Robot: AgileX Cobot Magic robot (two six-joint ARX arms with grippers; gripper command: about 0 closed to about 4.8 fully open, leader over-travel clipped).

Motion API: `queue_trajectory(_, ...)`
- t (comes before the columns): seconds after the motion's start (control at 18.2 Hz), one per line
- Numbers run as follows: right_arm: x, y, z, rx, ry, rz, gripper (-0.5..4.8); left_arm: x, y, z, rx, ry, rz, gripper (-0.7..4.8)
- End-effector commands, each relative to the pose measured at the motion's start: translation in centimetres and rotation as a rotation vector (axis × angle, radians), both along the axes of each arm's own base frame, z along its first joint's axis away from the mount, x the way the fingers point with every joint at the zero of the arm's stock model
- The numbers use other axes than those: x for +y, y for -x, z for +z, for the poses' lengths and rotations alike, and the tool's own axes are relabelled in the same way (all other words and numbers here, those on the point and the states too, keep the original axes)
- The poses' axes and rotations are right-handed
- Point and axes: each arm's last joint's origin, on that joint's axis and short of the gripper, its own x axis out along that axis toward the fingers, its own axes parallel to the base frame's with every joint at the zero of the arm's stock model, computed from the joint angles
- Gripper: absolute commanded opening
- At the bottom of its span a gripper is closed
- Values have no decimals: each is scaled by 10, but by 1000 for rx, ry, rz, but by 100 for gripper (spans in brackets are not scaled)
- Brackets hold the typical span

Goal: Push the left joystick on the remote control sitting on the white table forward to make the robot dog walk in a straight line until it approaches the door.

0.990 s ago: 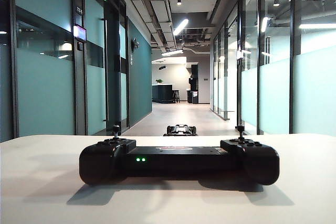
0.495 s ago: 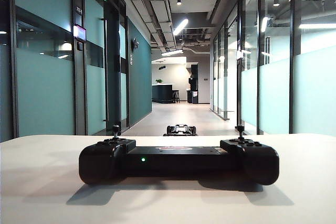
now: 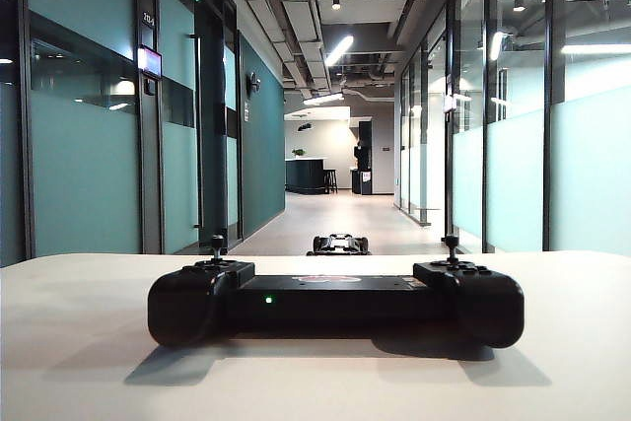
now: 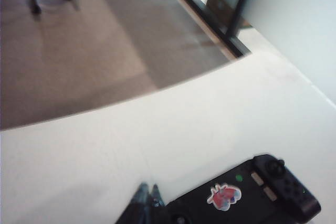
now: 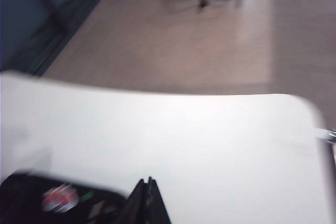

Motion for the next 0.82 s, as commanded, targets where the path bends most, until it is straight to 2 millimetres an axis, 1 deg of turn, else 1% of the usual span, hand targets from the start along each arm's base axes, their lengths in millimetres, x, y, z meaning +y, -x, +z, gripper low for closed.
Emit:
queue_trajectory(0.05,21,-3,-4,48,-15,35,-5,-1,-1,2,-4,5,-16,-5)
queue_trajectory(0.22,41,-4,-18,186,-27,97,-5,-3,0,1,19,4,-103,-5)
queue_trajectory(0.38,60,-5,-33,304,10,143,-5,-6,-2,1,116,-74,-140,-5)
queue_trajectory(0.49,67,-7,-40,372,21,158,-5,-8,-7,2,134,-89,-155,-5)
queue_trajectory(0.6,72,-10,-47,477,5,149,-5,-10,-9,2,133,-85,-162,-5)
queue_trajectory(0.66,76,-13,-50,522,26,153,-5,-11,-10,2,133,-85,-162,-5)
queue_trajectory(0.82,85,-22,-54,588,54,163,-4,-12,-13,0,140,-85,-169,-5)
